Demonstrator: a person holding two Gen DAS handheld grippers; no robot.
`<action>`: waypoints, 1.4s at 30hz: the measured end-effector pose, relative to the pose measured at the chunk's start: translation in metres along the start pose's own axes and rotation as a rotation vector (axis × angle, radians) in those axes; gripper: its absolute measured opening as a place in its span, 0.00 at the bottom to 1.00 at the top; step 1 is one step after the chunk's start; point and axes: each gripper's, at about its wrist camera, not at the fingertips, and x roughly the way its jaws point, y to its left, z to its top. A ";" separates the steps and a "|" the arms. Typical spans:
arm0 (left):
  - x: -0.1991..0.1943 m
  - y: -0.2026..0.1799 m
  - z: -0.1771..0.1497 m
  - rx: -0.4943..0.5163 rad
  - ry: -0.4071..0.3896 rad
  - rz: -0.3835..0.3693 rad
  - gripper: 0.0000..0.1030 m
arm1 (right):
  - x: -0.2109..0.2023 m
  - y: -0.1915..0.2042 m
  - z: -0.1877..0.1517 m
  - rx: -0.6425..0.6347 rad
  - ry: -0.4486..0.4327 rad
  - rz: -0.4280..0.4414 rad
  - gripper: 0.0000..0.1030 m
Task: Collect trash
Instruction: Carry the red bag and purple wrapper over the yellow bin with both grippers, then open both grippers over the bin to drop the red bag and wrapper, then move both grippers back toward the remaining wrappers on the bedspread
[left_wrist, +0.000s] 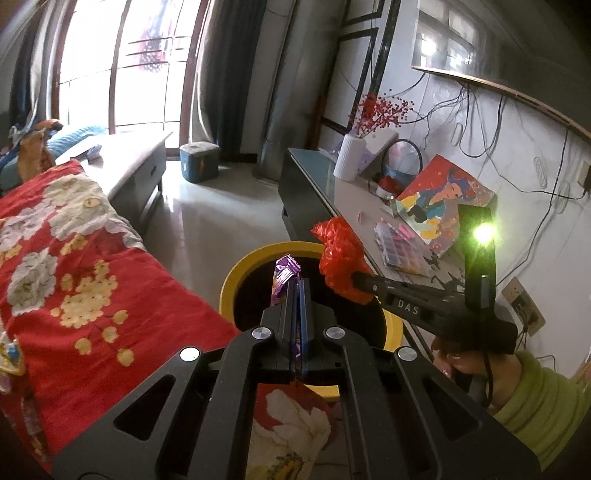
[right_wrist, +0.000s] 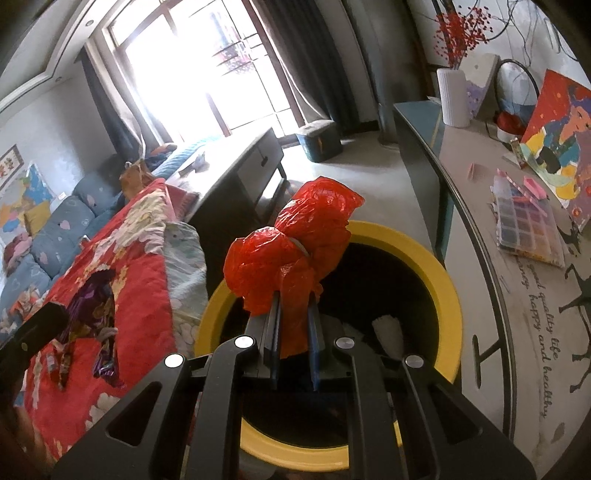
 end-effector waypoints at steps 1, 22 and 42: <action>0.003 0.000 0.000 -0.001 0.005 -0.002 0.00 | 0.002 -0.002 -0.001 0.005 0.009 0.001 0.13; 0.024 0.001 0.004 -0.033 0.017 0.038 0.88 | -0.007 -0.017 0.000 0.058 -0.049 -0.059 0.67; -0.043 0.027 -0.006 -0.078 -0.102 0.200 0.89 | -0.030 0.029 0.004 -0.030 -0.144 -0.034 0.80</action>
